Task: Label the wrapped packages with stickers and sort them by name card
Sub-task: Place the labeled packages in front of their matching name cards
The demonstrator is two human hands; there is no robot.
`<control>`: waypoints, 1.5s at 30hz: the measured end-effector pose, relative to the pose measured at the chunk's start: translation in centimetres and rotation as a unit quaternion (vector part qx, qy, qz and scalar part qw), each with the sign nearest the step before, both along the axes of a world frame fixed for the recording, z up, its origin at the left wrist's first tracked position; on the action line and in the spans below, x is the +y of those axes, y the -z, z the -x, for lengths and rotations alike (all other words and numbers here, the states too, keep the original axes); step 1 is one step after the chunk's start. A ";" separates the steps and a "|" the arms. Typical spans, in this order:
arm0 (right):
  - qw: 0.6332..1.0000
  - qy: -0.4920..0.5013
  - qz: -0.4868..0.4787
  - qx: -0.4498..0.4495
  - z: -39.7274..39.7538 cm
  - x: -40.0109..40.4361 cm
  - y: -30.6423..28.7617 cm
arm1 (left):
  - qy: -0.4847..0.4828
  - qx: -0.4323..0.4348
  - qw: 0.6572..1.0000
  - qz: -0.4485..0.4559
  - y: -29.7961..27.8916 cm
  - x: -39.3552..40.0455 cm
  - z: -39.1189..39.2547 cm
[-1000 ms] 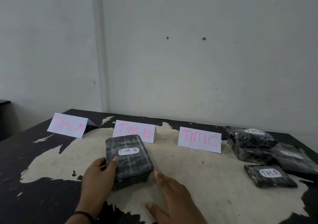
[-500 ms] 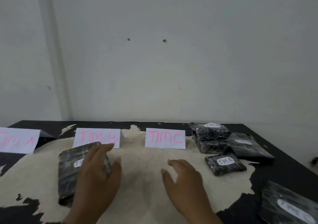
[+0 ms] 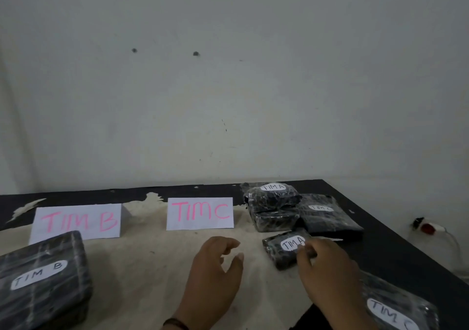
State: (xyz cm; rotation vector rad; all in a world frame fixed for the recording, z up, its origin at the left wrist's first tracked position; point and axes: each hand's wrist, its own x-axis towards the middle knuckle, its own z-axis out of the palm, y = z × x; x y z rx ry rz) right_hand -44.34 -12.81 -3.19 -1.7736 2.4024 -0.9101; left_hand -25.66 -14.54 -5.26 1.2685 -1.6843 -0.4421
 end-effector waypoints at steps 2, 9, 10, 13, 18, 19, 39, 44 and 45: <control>1.000 0.016 -0.005 -0.007 0.5 -0.3 1.1 | 0.012 -0.020 1.000 -0.003 0.7 -0.7 0.9; 0.998 -0.004 0.006 -0.069 0.3 -0.6 2.2 | 0.043 -0.088 0.995 -0.013 1.8 -2.6 3.3; 0.997 -0.008 0.006 -0.079 0.4 -0.7 2.3 | 0.044 -0.093 0.995 -0.015 1.9 -2.8 3.5; 0.993 -0.001 0.017 -0.115 0.8 -0.9 2.6 | 0.045 -0.103 0.993 -0.025 2.0 -3.1 3.9; 0.991 0.008 0.021 -0.135 0.8 -1.1 3.0 | 0.044 -0.091 0.995 -0.026 1.5 -3.7 5.5; 0.990 0.008 0.021 -0.143 0.9 -1.2 3.0 | 0.049 -0.105 0.993 -0.014 1.5 -3.7 5.9; 0.972 0.035 0.038 -0.230 1.1 -1.2 2.5 | 0.116 -0.129 0.985 -0.003 2.5 -3.0 6.2; 0.971 0.019 0.018 -0.236 0.5 -0.7 1.6 | 0.113 -0.072 0.991 -0.008 1.1 -1.3 4.4; 0.973 -0.002 0.016 -0.229 0.2 -0.4 1.4 | 0.109 -0.068 0.992 -0.002 0.8 -0.8 3.9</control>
